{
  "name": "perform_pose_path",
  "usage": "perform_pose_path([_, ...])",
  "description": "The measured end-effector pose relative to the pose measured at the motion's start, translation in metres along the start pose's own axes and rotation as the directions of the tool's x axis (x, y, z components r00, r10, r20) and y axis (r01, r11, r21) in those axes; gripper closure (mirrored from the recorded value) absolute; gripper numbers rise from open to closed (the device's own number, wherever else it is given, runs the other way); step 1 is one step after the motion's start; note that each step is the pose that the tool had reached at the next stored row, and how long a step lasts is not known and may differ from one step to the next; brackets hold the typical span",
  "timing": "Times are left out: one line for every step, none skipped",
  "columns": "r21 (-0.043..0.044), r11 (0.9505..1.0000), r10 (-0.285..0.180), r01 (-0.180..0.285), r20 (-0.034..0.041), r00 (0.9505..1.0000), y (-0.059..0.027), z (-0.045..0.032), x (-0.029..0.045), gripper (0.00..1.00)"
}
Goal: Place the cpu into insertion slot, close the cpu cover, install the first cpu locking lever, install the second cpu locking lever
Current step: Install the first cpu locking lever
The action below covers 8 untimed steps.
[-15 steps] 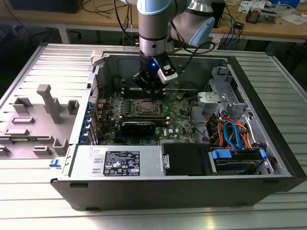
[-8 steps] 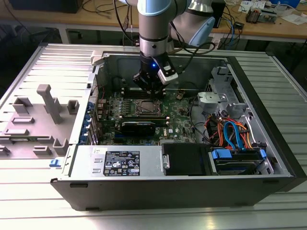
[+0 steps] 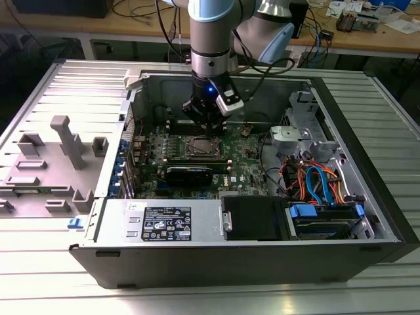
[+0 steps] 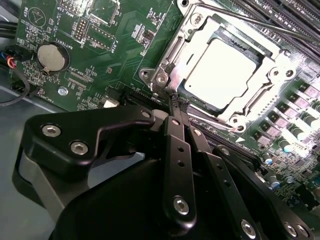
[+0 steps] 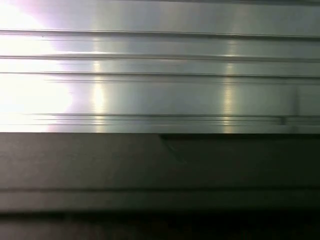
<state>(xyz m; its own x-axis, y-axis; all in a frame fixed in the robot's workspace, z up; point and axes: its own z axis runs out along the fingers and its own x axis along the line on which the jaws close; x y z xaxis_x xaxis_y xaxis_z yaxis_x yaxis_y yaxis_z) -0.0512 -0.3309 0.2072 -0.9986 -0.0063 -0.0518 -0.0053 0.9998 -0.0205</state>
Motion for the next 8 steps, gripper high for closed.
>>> perform_pose_path([0.0, 1.0, 0.0, 0.0, 0.0, 1.0, -0.0002, 0.0001, -0.0001, 0.89])
perform_pose_path([-0.0001, 1.0, 0.0, 0.0, 0.0, 1.0, -0.0003, 0.0004, -0.0001, 0.89])
perform_pose_path([0.0001, 1.0, 0.0, 0.0, 0.0, 1.0, -0.0006, 0.0006, -0.0001, 0.89])
perform_pose_path([0.0001, 1.0, 0.0, 0.0, 0.0, 1.0, -0.0012, 0.001, -0.0002, 0.89])
perform_pose_path([0.0002, 1.0, 0.0, 0.0, -0.0001, 1.0, -0.0019, 0.0014, -0.0002, 0.89])
perform_pose_path([0.0003, 1.0, 0.0, 0.0, -0.0001, 1.0, -0.0022, 0.0018, -0.0002, 0.89])
perform_pose_path([0.0004, 1.0, 0.0, 0.0, -0.0002, 1.0, -0.0024, 0.002, -0.0002, 0.89])
perform_pose_path([0.0004, 1.0, 0.0, 0.0, -0.0002, 1.0, -0.0025, 0.0022, -0.0003, 0.89])
